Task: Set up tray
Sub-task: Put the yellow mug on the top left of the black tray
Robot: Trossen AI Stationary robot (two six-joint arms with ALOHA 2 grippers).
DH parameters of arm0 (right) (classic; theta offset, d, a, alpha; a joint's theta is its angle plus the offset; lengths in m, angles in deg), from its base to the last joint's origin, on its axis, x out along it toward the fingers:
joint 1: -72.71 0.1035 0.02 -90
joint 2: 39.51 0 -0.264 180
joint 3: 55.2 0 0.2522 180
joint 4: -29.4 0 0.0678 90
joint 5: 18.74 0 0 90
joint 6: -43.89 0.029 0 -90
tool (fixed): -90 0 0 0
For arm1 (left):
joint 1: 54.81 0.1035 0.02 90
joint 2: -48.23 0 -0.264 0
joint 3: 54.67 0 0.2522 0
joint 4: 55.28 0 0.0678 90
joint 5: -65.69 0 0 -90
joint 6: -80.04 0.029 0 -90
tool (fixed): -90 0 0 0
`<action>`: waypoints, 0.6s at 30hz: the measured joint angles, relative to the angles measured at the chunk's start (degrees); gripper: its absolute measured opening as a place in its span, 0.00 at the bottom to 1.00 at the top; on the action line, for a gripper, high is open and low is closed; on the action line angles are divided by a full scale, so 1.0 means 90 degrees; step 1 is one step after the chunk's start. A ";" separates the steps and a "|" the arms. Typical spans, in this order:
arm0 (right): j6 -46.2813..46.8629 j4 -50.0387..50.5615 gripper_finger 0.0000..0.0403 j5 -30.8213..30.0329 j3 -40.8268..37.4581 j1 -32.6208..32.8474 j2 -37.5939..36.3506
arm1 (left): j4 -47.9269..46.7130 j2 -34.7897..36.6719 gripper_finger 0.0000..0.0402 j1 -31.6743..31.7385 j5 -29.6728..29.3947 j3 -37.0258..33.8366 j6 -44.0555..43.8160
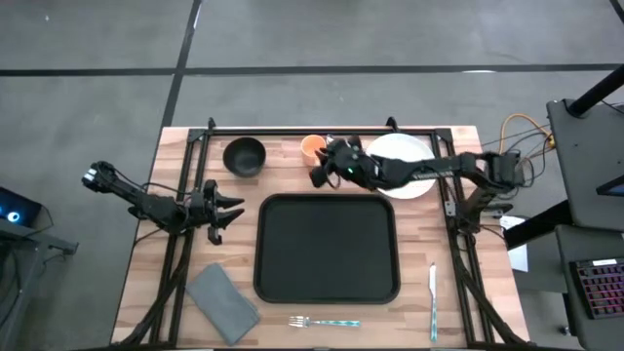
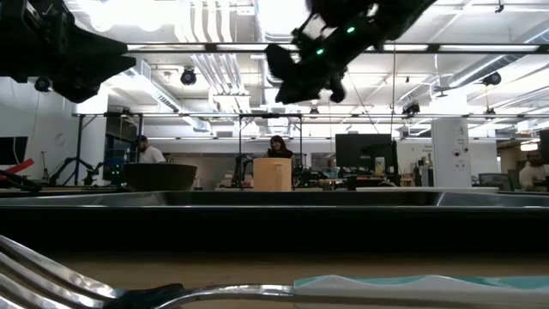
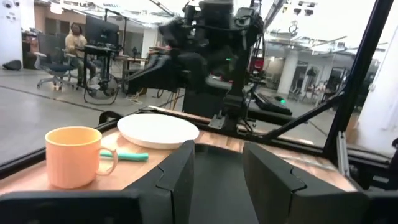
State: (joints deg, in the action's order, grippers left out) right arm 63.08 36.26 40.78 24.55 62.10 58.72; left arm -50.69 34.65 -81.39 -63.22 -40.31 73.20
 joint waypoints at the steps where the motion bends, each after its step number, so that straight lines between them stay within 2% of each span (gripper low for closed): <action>1: -0.0016 0.0122 0.16 0.0075 0.0200 -0.0104 0.0148 | -0.0013 -0.0035 0.29 -0.0001 -0.0002 0.0002 -0.0034; 5: -0.0017 0.0796 0.16 0.0174 0.1140 -0.0470 0.0791 | -0.0005 -0.0189 0.29 0.0000 0.0000 0.0005 -0.0141; 8: 0.0018 0.1281 0.17 0.0622 0.1881 -0.0727 0.1363 | -0.0012 -0.0286 0.29 -0.0001 0.0000 0.0005 -0.0205; 12: 0.0043 0.1950 0.25 0.0729 0.2613 -0.0986 0.1974 | 0.0010 -0.0424 0.29 -0.0001 -0.0002 0.0005 -0.0208; 18: 0.0207 0.2739 0.38 0.0691 0.3213 -0.1285 0.2245 | 0.0000 -0.0627 0.29 -0.0001 0.0000 0.0005 -0.0208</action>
State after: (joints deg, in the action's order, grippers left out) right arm 64.95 60.91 46.99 53.47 50.54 78.92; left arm -50.70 29.00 -81.40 -63.22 -40.26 71.33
